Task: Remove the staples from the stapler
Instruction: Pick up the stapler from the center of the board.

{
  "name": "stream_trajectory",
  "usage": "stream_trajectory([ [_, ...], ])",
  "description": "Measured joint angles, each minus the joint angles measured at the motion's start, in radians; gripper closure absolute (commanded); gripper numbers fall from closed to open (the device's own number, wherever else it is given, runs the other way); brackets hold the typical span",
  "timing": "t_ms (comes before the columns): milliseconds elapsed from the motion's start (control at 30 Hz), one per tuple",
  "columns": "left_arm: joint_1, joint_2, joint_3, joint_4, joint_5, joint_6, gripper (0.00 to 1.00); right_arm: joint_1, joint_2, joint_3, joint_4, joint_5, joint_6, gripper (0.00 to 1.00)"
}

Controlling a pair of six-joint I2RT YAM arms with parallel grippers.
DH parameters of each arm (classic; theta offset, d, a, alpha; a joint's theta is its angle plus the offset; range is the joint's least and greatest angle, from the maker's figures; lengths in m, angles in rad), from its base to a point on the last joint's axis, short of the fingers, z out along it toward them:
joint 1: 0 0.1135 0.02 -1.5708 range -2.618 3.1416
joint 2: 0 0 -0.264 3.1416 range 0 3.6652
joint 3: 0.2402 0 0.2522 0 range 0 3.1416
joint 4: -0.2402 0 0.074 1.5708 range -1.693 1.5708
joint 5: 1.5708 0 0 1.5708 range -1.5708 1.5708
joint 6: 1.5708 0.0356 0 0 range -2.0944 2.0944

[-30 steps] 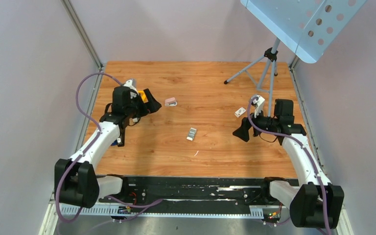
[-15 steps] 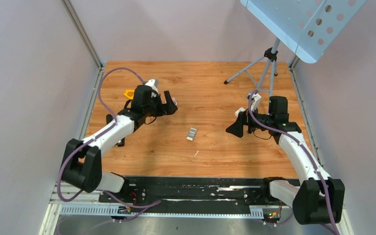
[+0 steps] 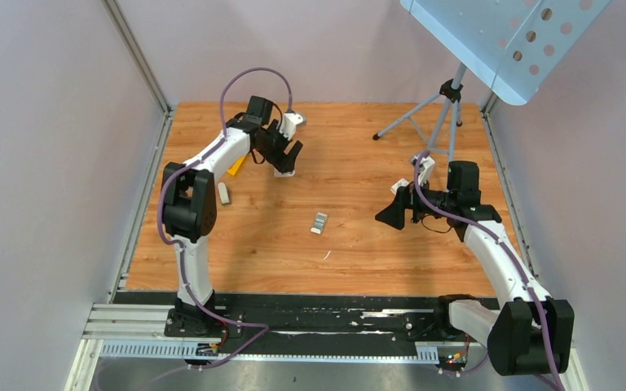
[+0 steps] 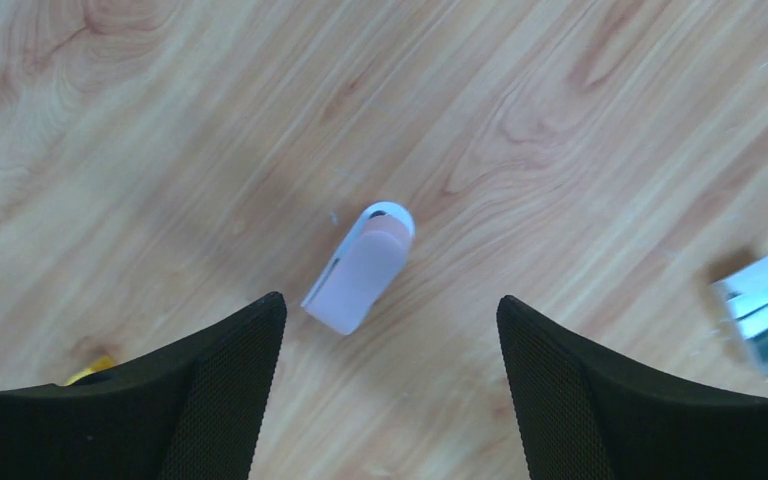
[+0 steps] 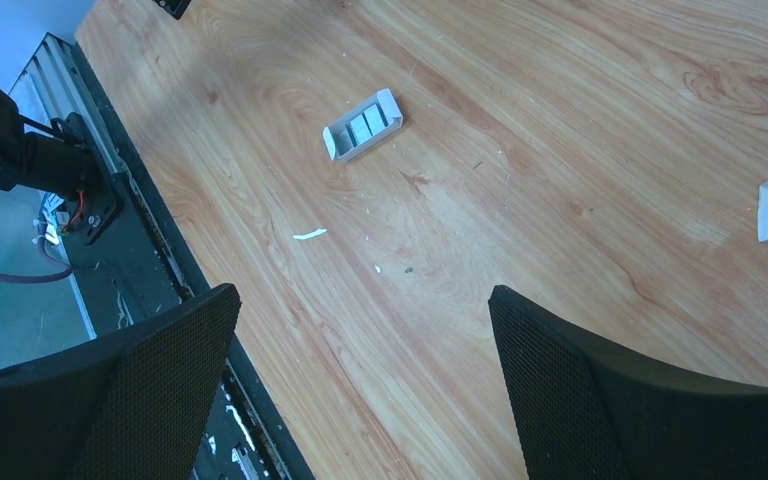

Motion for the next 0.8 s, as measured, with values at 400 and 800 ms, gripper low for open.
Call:
stream_trajectory([
  [400, -0.024, 0.099, 0.12, -0.137, -0.068, 0.28, 0.4, 0.0, 0.0, -0.002, 0.006, 0.0, -0.003, 0.0],
  [800, -0.054, 0.15, 0.129, -0.13, -0.095, 0.32, 0.59, 0.0, 0.0, -0.002, 0.006, 0.0, -0.005, 0.0],
])
